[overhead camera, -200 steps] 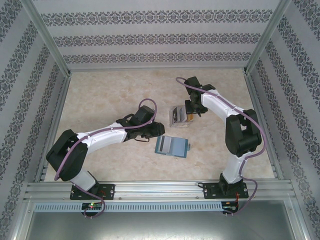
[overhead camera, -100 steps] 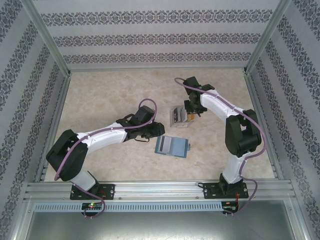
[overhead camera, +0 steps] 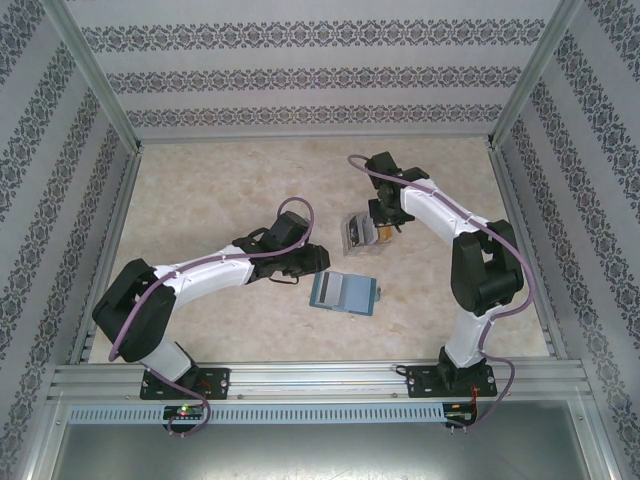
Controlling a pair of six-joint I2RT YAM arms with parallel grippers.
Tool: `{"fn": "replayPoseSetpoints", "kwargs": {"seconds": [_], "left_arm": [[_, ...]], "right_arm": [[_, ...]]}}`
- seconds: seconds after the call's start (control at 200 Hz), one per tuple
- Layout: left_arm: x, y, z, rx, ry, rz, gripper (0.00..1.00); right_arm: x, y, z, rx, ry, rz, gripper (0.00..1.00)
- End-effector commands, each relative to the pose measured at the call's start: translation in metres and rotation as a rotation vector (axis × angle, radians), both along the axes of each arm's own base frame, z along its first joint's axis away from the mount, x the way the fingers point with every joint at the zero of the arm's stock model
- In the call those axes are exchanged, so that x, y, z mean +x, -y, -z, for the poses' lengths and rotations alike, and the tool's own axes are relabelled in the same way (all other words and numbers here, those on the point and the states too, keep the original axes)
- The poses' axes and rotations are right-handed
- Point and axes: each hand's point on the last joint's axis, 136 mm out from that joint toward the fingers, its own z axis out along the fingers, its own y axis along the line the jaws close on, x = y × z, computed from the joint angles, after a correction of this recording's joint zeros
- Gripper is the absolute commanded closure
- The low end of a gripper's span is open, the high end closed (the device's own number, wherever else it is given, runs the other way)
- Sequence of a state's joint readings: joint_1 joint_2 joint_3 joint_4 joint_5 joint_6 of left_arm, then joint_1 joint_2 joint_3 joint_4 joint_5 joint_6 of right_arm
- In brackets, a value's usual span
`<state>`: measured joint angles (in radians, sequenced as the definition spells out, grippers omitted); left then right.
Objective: Put the credit cards into the card holder
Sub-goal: Pick up the credit card from the storage box.
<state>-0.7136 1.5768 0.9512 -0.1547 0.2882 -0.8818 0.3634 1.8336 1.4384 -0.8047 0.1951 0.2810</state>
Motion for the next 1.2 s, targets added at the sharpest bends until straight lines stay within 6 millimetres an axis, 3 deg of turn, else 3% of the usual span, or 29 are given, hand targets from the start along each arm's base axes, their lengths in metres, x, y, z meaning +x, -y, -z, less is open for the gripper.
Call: {"fn": "replayPoseSetpoints", "kwargs": {"seconds": [0.0,0.235,0.49,0.654,0.874,1.034,1.199], "left_arm": [[-0.010,0.001,0.005,0.013,-0.023,0.028,0.60],[-0.009,0.002,0.003,0.010,-0.020,0.029,0.60],[-0.009,0.003,0.003,0.010,-0.020,0.032,0.60],[-0.008,0.000,-0.001,0.011,-0.007,0.023,0.60],[0.000,0.003,-0.013,-0.143,-0.026,0.000,0.54],[0.011,0.016,-0.039,-0.383,-0.037,0.018,0.45],[0.018,0.027,-0.056,-0.535,-0.054,0.074,0.43]], "right_arm": [[0.000,0.003,-0.022,-0.033,0.039,-0.007,0.82],[-0.001,-0.002,-0.030,-0.008,0.049,-0.021,0.90],[-0.007,-0.013,-0.042,0.073,0.061,-0.024,0.92],[-0.014,-0.018,-0.069,0.157,0.123,-0.009,0.96],[-0.039,-0.038,-0.105,0.410,0.236,-0.002,0.96],[-0.067,-0.076,-0.106,0.726,0.207,-0.015,0.96],[-0.090,-0.091,-0.103,0.917,0.165,0.019,0.96]]}}
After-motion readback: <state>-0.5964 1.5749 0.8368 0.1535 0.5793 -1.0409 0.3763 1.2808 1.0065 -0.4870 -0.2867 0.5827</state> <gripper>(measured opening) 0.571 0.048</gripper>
